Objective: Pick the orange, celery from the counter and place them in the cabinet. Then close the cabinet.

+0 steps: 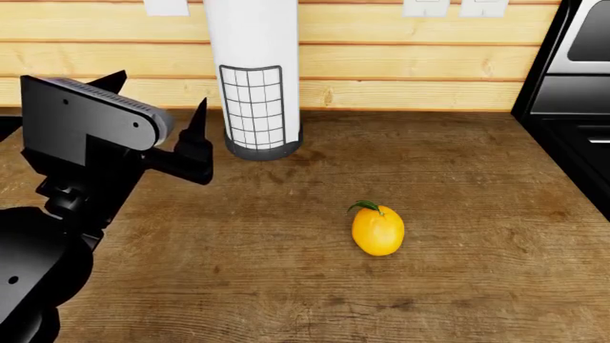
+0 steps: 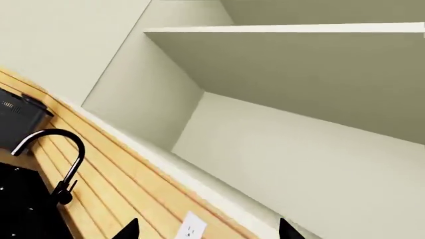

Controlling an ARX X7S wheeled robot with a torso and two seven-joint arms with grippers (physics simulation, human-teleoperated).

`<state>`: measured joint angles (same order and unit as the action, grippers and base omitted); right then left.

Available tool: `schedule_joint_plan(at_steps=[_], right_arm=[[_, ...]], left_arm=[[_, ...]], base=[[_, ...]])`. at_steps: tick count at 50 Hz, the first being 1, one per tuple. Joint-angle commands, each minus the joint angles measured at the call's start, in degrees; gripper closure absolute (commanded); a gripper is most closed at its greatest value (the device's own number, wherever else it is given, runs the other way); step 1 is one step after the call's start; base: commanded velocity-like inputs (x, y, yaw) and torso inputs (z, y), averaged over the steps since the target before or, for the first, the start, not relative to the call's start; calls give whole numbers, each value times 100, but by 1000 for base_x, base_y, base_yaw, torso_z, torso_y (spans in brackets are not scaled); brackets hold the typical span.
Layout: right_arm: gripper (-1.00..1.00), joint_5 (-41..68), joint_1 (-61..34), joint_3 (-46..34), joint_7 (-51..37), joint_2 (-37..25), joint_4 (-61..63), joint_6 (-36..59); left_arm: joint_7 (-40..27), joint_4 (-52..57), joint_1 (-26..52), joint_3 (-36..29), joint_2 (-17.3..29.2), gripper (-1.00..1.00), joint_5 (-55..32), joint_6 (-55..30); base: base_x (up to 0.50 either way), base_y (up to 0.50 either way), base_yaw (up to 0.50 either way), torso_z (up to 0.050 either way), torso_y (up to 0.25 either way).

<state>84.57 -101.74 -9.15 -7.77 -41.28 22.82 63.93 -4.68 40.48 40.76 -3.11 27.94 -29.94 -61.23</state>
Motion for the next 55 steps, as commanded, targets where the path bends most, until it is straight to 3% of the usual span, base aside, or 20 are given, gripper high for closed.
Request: schedule_joint_plan(at_steps=[1, 22, 34, 55], right_arm=[[-100, 604, 512, 29, 322, -357, 334, 250], [-100, 253, 1463, -663, 55, -580, -341, 631], [-100, -173, 2022, -1127, 547, -499, -453, 623], [-100, -702, 2775, -1574, 1512, -996, -121, 485]], left_arm=[[-32, -8, -28, -6, 16, -100, -3, 13], [-53, -27, -16, -32, 45, -100, -33, 30], [-72, -23, 32, -53, 48, -100, -67, 5], [-69, -127, -76, -106, 73, -100, -19, 198]], base=[[0, 0, 0, 0, 0], [0, 0, 0, 0, 0], [0, 0, 0, 0, 0], [0, 0, 0, 0, 0]])
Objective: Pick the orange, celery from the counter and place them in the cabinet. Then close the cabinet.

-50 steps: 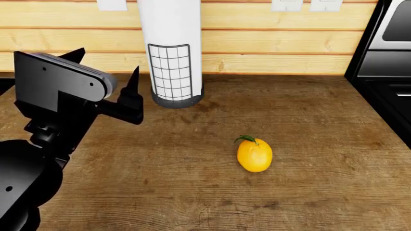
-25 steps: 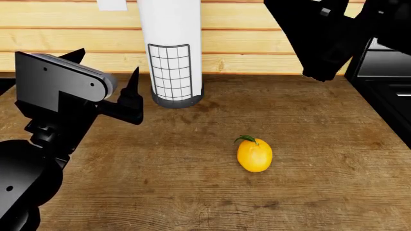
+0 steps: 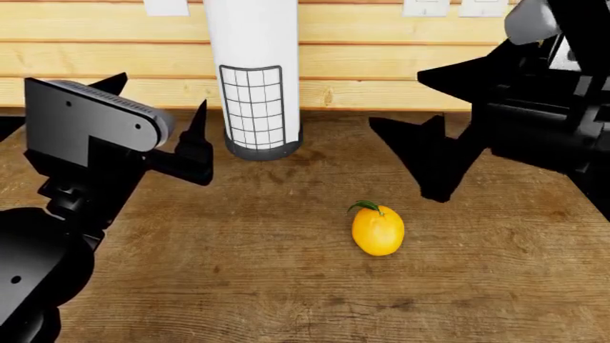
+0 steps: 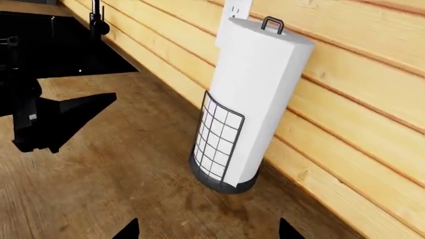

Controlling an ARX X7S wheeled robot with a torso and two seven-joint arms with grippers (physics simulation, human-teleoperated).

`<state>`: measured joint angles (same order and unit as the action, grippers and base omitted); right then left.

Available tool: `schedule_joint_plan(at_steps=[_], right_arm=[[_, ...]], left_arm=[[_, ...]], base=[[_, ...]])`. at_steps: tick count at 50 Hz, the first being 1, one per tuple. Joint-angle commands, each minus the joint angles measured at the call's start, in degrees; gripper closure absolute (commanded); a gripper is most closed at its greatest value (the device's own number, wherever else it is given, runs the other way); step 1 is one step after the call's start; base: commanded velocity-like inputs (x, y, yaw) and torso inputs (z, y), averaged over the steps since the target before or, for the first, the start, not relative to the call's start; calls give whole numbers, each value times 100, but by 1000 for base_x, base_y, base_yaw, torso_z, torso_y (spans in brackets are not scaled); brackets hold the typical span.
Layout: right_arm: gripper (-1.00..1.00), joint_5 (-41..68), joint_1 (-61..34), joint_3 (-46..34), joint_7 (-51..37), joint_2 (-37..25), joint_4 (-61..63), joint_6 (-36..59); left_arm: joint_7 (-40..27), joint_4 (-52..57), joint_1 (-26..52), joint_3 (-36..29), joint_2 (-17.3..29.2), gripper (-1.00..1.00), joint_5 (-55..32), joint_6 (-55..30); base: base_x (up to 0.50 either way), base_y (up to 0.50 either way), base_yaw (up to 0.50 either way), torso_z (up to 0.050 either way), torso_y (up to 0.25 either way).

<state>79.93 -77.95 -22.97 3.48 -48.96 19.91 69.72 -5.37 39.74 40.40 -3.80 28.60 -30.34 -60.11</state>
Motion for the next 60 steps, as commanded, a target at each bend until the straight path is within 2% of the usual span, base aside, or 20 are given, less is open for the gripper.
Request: schedule_joint_plan(at_steps=[1, 13, 34, 60], right_arm=[[-100, -253, 427, -192, 398, -246, 194, -117], [-100, -386, 756, -255, 464, -440, 485, -264], [-100, 8, 1642, 135, 673, -885, 909, -853], [-100, -690, 2440, -118, 686, -944, 680, -1194]], left_arm=[[-2, -53, -41, -42, 6, -100, 21, 86], [-24, -56, -106, -71, 15, -100, 28, 137], [-44, -85, -153, -102, 42, -100, 24, 210], [-89, -86, -151, -204, 60, -100, 9, 204]], base=[[0, 0, 0, 0, 0], [0, 0, 0, 0, 0], [0, 0, 0, 0, 0], [0, 0, 0, 0, 0]])
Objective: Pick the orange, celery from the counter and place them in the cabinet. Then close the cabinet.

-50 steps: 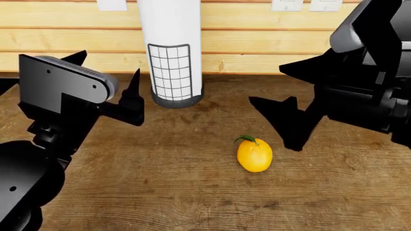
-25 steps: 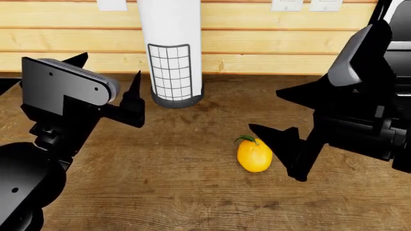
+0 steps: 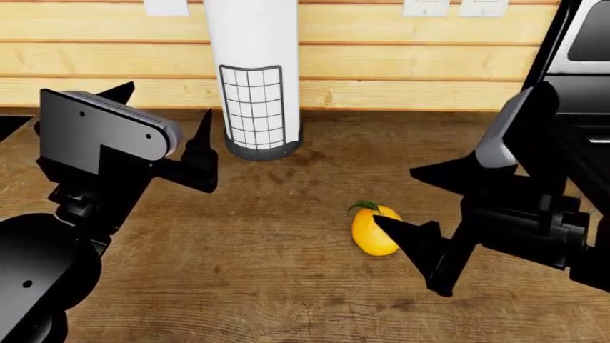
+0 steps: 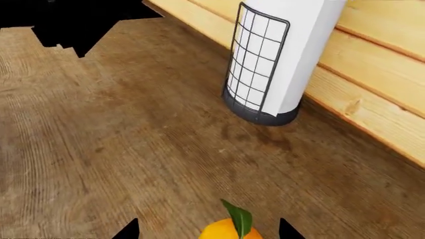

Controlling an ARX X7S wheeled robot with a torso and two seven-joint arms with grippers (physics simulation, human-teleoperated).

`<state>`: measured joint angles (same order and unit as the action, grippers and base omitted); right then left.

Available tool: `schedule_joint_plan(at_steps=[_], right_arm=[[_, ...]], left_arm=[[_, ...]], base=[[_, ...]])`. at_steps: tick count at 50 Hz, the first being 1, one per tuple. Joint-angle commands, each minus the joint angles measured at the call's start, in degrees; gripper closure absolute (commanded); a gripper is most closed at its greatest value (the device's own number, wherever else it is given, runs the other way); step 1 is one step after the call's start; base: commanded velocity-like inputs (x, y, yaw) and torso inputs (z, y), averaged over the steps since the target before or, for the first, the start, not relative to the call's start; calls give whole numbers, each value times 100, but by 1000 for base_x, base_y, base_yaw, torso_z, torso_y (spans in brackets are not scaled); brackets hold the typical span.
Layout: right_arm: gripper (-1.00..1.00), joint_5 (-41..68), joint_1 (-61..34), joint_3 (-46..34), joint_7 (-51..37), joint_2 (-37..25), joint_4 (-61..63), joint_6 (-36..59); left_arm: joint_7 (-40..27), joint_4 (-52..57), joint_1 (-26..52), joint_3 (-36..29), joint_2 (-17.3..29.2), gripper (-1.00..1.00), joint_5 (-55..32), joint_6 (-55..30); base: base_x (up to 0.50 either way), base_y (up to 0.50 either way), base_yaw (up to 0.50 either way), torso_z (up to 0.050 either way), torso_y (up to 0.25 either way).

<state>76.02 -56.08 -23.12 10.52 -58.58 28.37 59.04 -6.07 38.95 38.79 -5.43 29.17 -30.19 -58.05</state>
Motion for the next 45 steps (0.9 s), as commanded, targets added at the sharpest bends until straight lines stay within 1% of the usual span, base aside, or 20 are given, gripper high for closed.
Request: schedule_joint_plan(at_steps=[1, 9, 17, 24, 33, 39, 45], right_arm=[[-100, -334, 264, -122, -25, 26, -184, -127], [-100, -574, 297, -238, -107, 131, -336, -156], [-100, -944, 189, -479, -142, 483, -719, -169], [-100, -1148, 53, -685, -77, 713, -939, -116], [-100, -1602, -137, -1144, 203, 1087, -1374, -93], [-100, -1665, -118, -1283, 322, 1172, -1428, -104], [-100, -1612, -36, -1328, 446, 1116, -1384, -113]], left_arm=[[-21, -6, 21, -45, 2, -100, -10, -9], [-29, 8, 64, -47, 5, -100, -42, -37], [-42, -5, 42, -57, -1, -100, -46, -6], [-58, 9, 21, -24, 17, -100, -71, -12], [-42, -59, -30, -38, 29, -100, -44, 96], [-40, -84, -55, -29, 44, -100, -42, 136], [-35, -115, -77, -25, 58, -100, -34, 181]], base=[[0, 0, 0, 0, 0], [0, 0, 0, 0, 0], [0, 0, 0, 0, 0], [0, 0, 0, 0, 0], [0, 0, 0, 0, 0], [0, 0, 0, 0, 0], [0, 0, 0, 0, 0]])
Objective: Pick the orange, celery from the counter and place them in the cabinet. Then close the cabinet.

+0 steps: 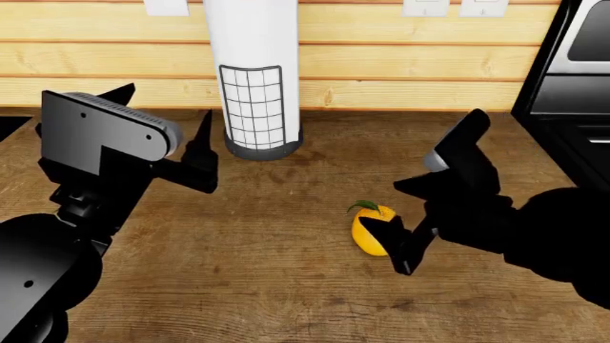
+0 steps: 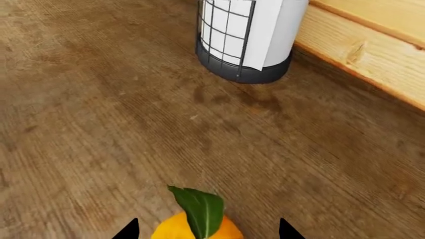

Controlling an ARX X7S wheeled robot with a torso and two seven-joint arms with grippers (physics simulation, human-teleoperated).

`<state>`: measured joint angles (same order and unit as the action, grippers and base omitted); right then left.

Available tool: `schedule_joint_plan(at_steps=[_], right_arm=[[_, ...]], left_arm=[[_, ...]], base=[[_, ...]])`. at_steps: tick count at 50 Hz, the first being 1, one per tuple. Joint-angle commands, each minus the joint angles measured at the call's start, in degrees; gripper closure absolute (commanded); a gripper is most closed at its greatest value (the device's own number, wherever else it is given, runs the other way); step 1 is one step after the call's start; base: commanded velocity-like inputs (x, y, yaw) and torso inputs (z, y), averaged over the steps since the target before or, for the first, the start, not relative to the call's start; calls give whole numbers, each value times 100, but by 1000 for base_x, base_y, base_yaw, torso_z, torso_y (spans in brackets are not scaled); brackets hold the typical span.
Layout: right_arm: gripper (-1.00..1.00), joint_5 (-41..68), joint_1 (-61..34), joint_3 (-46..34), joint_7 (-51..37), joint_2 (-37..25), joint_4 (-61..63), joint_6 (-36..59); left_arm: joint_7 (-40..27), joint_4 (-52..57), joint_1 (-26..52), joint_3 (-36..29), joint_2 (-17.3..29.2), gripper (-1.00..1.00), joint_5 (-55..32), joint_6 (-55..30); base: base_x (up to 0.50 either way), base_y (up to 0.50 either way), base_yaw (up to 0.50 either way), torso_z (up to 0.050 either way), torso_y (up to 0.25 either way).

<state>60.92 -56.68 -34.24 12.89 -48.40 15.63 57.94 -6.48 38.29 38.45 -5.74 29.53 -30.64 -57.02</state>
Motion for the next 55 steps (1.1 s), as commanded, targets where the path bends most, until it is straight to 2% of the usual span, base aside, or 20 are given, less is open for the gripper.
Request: schedule_joint_plan(at_steps=[1, 16, 43, 44, 49, 55], right_arm=[[-100, -78, 32, -211, 210, 90, -98, 5], [-100, -123, 278, -234, 154, -18, -251, -74], [-100, -423, 169, -529, 396, 428, -908, -197], [100, -419, 157, -520, 395, 435, -928, -198], [100, -328, 58, -408, 275, 390, -800, -135], [100, 15, -220, 93, -174, 191, -297, -55]], left_arm=[[-3, -34, -43, 13, 20, -100, 0, 62], [-40, -21, -31, -13, 21, -100, -25, 47], [-59, -67, -38, -45, 64, -100, -33, 108], [-67, -52, -26, -44, 62, -100, -45, 83], [-63, -72, -51, -48, 72, -100, -38, 122], [-76, -68, -83, -41, 80, -100, -46, 133]], base=[[0, 0, 0, 0, 0], [0, 0, 0, 0, 0], [0, 0, 0, 0, 0], [0, 0, 0, 0, 0], [0, 0, 0, 0, 0], [0, 0, 0, 0, 0]])
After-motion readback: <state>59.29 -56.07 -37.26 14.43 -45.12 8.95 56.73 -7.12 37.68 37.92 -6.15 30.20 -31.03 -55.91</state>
